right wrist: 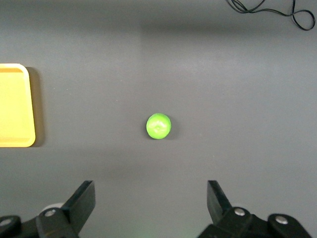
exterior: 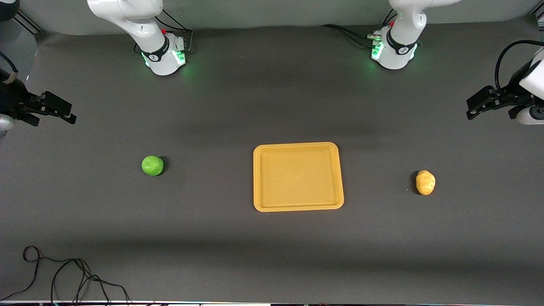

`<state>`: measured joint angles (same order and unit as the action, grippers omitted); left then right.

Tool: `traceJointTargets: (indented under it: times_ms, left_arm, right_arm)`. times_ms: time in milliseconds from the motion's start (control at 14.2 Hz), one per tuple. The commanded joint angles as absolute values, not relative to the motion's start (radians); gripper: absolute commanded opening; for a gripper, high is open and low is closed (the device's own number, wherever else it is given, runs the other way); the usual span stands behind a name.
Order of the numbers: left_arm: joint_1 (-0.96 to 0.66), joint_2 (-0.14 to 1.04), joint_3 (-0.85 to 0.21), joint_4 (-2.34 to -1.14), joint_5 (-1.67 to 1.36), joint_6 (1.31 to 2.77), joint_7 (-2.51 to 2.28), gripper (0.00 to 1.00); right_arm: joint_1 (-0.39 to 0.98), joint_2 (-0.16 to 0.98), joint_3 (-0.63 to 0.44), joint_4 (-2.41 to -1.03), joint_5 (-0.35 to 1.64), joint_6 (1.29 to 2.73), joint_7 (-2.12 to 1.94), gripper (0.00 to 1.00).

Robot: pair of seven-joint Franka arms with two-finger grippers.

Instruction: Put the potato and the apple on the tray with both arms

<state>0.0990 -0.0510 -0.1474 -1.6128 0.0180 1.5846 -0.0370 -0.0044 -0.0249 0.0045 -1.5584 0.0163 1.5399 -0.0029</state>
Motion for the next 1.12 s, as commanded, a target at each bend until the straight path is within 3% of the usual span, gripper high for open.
traceJointTargets:
  times_ms: [0, 1054]
  left_arm:
    - [0.103, -0.052, -0.144, -1.611, 0.009, 1.592, -0.017, 1.0]
    - [0.101, -0.04, -0.14, -1.626, 0.008, 1.624, -0.02, 1.0]
  right_arm:
    - [0.003, -0.052, 0.0, -1.578, 0.028, 1.536, 0.017, 1.0]
    - [0.002, -0.049, -0.003, -1.58, 0.029, 1.536, 0.015, 1.0]
